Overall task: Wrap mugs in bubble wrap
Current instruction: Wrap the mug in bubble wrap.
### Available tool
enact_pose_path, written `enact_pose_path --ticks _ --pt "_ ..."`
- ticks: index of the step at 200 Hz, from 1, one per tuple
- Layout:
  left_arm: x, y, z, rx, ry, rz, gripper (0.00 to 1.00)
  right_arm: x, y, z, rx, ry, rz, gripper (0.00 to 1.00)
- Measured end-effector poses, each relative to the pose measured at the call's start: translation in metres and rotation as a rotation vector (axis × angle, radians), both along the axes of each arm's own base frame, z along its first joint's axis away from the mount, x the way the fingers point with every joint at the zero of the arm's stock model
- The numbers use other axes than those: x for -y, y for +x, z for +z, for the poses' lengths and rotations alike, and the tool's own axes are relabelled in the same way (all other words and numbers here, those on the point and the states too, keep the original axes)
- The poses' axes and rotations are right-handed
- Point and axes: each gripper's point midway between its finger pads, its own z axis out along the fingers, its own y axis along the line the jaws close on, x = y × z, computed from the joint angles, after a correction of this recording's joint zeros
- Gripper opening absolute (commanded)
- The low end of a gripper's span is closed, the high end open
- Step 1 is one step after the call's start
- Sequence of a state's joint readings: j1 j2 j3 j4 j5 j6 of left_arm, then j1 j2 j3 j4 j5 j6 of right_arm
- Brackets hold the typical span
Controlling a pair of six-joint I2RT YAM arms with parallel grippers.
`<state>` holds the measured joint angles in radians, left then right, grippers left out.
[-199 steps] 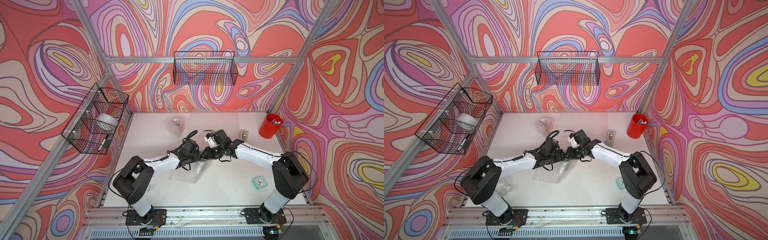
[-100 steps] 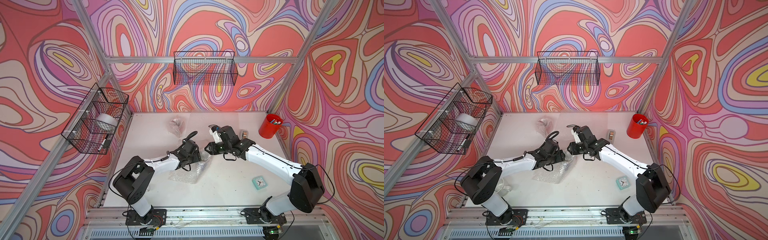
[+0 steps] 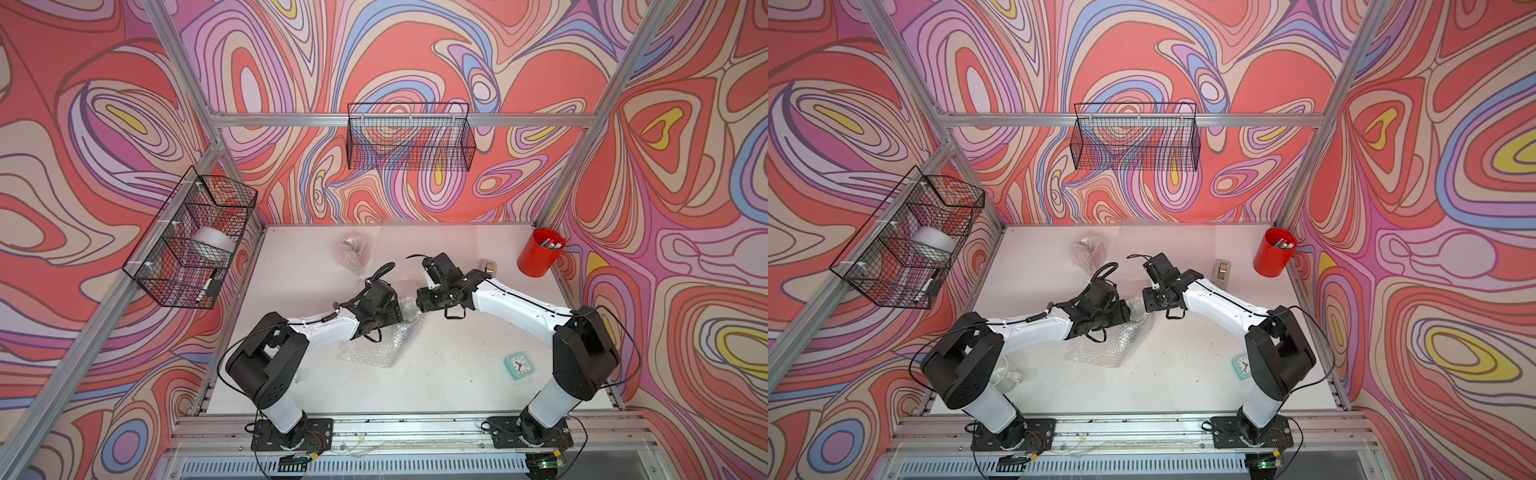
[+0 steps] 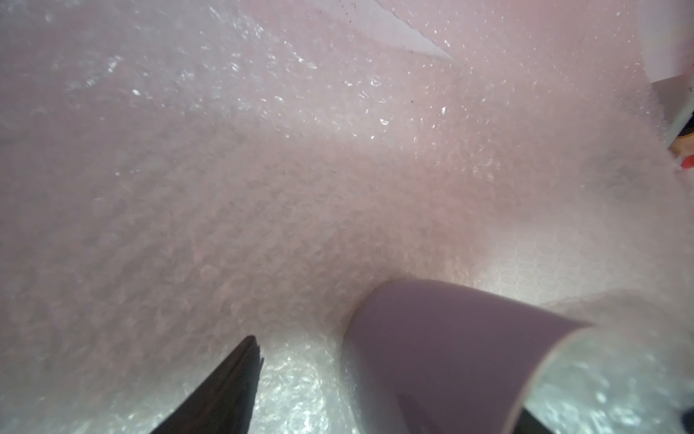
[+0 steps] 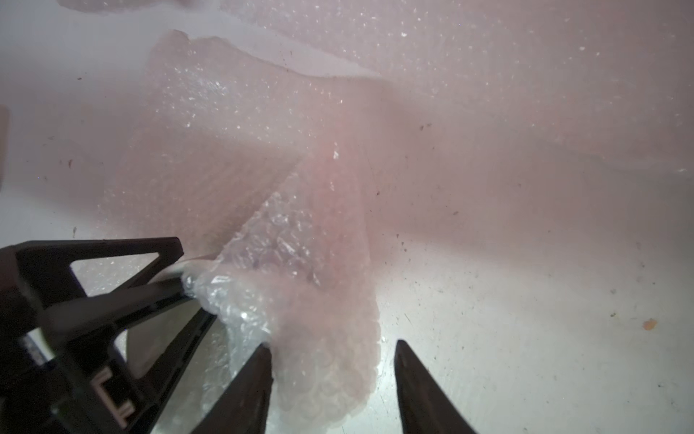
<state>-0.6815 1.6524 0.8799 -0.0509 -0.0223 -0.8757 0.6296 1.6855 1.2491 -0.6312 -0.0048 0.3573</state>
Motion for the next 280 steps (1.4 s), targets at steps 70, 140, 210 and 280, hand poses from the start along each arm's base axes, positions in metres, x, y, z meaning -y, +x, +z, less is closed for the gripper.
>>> enact_pose_path --ticks 70,140,210,280 --pt "0.001 0.0 0.0 0.0 -0.004 -0.002 0.78 -0.012 -0.009 -0.019 -0.042 -0.027 0.064 0.54" --pt "0.001 0.0 0.0 0.005 -0.007 -0.002 0.78 -0.016 -0.002 -0.049 -0.086 -0.097 0.05 0.53" --pt "-0.006 -0.004 0.019 0.055 -0.013 -0.008 0.91 -0.018 -0.002 -0.05 -0.087 -0.106 0.047 0.42" --pt "-0.059 -0.011 0.064 0.132 0.102 0.046 0.82 0.006 -0.001 -0.047 -0.064 -0.224 0.03 0.41"
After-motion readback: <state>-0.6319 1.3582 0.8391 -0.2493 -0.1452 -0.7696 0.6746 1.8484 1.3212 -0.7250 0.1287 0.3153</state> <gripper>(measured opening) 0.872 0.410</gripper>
